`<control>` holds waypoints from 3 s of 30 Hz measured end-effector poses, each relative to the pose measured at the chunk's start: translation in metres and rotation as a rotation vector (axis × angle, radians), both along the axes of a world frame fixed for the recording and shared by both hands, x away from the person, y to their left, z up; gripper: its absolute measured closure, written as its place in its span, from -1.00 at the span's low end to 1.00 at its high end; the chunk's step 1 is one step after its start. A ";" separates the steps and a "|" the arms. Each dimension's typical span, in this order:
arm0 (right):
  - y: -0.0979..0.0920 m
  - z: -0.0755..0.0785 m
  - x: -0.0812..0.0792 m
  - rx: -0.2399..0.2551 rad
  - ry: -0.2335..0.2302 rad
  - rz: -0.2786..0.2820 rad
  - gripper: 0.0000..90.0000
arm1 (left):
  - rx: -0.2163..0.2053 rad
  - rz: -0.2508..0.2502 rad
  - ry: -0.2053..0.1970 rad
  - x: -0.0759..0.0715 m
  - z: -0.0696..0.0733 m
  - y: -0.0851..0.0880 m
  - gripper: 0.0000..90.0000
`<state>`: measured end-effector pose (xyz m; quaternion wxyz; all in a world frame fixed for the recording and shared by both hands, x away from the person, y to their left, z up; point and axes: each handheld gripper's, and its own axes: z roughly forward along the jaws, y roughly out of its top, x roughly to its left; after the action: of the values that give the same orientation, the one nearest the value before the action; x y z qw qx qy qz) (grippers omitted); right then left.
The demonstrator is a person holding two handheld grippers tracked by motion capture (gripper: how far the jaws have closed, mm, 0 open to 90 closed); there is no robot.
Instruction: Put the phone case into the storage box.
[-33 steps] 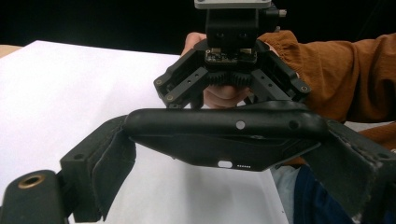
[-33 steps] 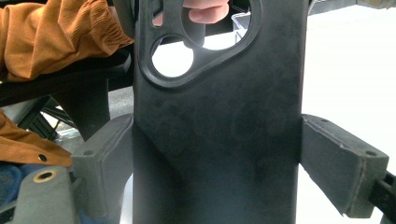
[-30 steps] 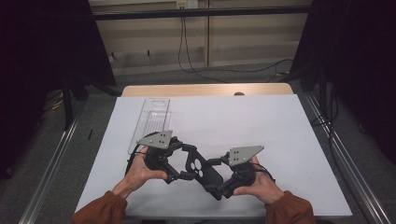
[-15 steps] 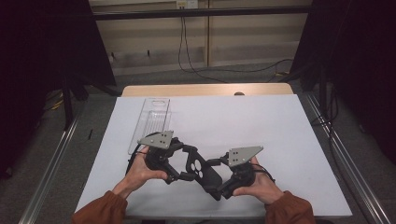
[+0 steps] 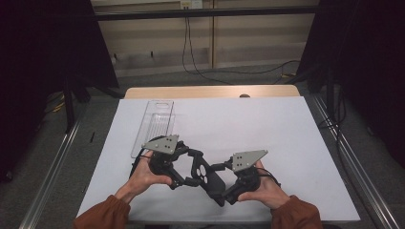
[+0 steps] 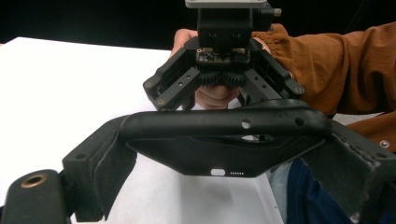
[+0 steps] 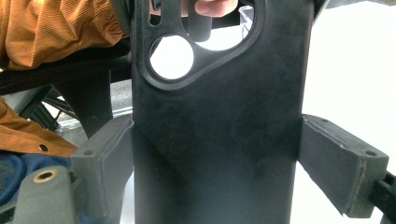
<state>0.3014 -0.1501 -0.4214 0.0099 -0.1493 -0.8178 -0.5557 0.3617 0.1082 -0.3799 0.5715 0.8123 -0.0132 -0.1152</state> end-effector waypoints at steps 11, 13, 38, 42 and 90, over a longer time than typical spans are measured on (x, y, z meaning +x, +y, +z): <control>0.000 0.001 0.000 -0.010 -0.013 0.003 -0.68 | 0.028 0.010 0.004 -0.002 0.004 0.000 -0.69; 0.000 0.001 0.000 -0.005 -0.017 -0.001 -0.68 | 0.029 0.012 0.000 -0.002 0.005 0.000 -0.68; -0.008 0.008 0.003 0.066 -0.002 -0.116 -0.98 | 0.015 0.116 0.005 -0.001 0.014 0.006 -0.67; -0.012 0.010 0.005 0.079 -0.004 -0.159 -0.99 | 0.016 0.151 0.006 0.000 0.015 0.008 -0.67; -0.084 0.004 -0.020 0.019 -0.083 -0.681 -0.98 | 0.066 0.559 0.043 0.019 0.026 0.049 -0.67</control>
<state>0.2814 -0.2343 -0.4176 -0.2081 -0.3907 -0.7156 -0.5403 0.3805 0.1576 -0.3543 0.5544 0.8001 0.2274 0.0294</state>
